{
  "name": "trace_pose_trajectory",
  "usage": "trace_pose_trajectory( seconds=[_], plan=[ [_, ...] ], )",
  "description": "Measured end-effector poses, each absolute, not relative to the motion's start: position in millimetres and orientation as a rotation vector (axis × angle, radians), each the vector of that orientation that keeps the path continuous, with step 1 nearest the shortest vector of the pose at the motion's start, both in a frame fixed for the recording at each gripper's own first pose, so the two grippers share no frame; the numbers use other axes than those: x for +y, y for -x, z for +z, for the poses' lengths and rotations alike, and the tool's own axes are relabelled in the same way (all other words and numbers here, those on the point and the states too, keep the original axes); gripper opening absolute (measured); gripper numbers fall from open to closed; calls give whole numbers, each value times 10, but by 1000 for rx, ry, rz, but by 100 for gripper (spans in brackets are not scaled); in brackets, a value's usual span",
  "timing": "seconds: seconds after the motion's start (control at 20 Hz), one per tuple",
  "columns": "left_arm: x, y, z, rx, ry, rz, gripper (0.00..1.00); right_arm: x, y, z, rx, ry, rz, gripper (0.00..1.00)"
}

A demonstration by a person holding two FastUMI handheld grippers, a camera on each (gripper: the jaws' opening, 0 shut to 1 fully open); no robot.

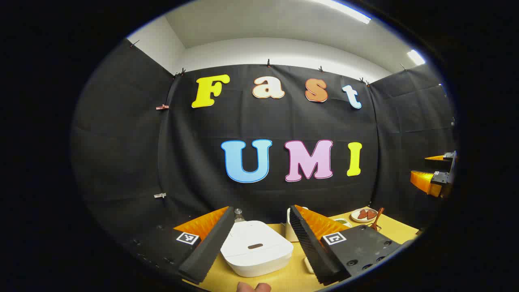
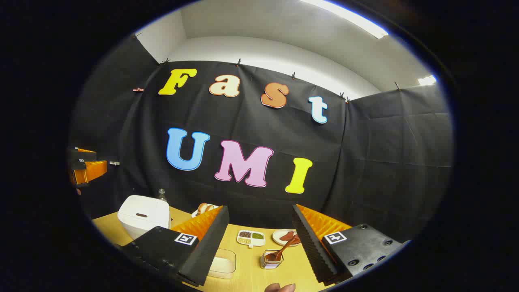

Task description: Close the left gripper, press the button to open the rice cooker; take a wooden spoon from the chopstick holder with the right hand, scoop a spoonful of rice and pour it into the rice cooker, then put the wooden spoon back into the chopstick holder.

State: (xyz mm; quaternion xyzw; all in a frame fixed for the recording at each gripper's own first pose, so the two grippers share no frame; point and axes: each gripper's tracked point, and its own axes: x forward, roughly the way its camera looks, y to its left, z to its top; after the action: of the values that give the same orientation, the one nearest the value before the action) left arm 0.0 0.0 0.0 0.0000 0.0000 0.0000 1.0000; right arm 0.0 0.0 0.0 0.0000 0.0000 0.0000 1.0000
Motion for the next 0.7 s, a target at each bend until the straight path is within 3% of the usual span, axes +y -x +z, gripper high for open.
trace_pose_trajectory(
  seconds=[0.7],
  plan=[
    [15, -96, -65, 15, 8, 19, 95, -21, -74, -80, 24, 21, -19, 97]
  ],
)
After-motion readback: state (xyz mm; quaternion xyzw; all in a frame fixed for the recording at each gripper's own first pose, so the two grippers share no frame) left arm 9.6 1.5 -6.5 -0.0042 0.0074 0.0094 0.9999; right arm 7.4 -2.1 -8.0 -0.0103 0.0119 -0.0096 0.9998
